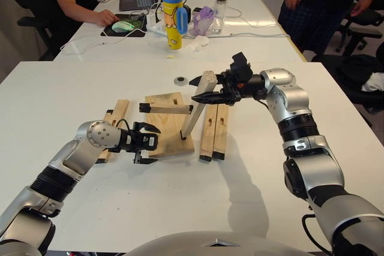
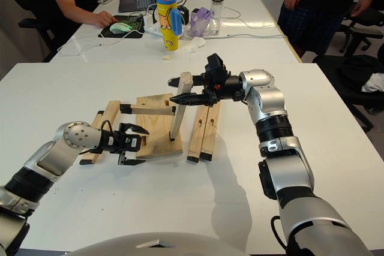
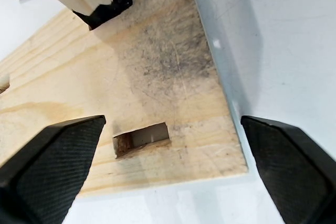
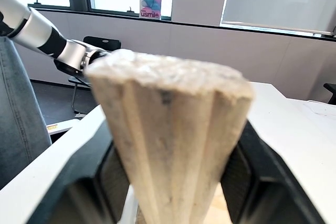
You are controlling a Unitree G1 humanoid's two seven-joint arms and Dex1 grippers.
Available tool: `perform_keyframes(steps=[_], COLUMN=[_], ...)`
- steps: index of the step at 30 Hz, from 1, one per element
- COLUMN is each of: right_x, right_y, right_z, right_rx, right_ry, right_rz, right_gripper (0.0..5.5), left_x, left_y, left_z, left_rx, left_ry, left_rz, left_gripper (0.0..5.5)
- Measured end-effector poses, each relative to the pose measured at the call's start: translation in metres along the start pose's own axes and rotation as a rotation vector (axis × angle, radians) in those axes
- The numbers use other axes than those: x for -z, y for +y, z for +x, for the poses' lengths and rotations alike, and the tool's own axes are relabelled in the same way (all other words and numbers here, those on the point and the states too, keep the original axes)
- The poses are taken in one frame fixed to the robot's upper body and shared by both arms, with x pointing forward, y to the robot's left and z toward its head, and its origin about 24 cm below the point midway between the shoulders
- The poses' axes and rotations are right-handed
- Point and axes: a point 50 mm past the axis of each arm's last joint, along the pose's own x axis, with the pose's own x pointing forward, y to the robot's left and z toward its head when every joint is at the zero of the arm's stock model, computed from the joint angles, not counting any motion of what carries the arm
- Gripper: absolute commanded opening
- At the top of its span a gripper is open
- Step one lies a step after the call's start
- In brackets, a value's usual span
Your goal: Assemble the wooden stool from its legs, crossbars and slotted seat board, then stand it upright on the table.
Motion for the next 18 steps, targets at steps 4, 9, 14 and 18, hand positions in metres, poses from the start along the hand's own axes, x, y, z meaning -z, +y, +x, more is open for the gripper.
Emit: perform_keyframes(steps=[4,9,14,18], right_x=[0.002,0.012,0.019,0.035], right_y=[0.0,0.004,0.009,0.011], right_z=[0.002,0.007,0.011,0.01], right_rx=[-0.005,-0.022,0.01,0.086], right_ry=[0.002,0.068,0.052,0.071], right_rz=[0.002,-0.027,-0.07,-0.01], right_gripper=[2.03,2.03,2.39,2.94], left_x=[0.0,-0.001,-0.001,-0.002], left_y=[0.0,0.0,0.0,-0.001], left_z=[0.0,0.001,0.003,0.004], left_rx=[0.0,-0.002,-0.01,-0.033], left_ry=[0.0,-0.003,-0.007,-0.021], left_rz=[0.0,-0.001,-0.023,-0.037], left_gripper=[4.8,4.8,4.8,4.8])
